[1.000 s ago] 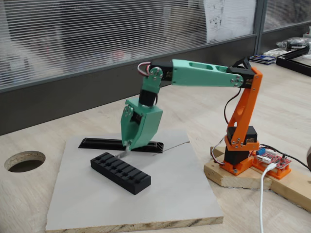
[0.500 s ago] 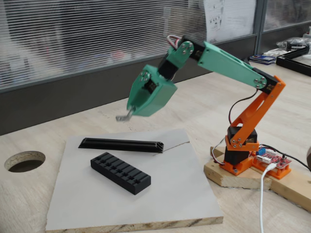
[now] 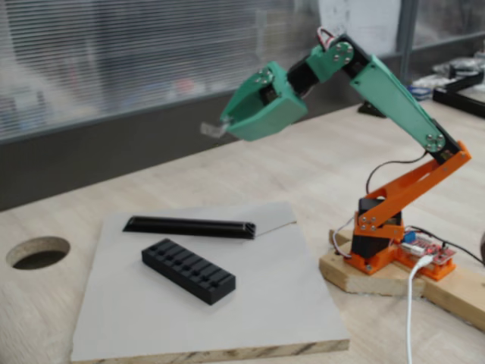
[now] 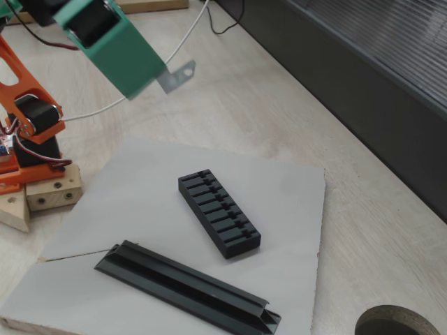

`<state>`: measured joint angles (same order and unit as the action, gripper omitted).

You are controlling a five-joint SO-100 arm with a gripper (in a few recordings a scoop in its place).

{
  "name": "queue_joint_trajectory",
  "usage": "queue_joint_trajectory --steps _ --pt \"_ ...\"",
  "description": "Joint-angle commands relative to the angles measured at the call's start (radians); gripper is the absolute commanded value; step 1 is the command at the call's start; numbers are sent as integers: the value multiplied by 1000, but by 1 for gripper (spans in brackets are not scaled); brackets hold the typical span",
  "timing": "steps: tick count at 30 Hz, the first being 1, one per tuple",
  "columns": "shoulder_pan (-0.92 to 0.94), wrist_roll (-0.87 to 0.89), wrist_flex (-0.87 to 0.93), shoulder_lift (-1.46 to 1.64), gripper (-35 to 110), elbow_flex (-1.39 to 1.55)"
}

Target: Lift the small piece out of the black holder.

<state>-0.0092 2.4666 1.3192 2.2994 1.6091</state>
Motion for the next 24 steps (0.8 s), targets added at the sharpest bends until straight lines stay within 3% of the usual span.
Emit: queue_joint_trajectory --steps 1,24 --pt "0 11 0 69 7 -18" --pt "-2 2 8 120 7 -6"
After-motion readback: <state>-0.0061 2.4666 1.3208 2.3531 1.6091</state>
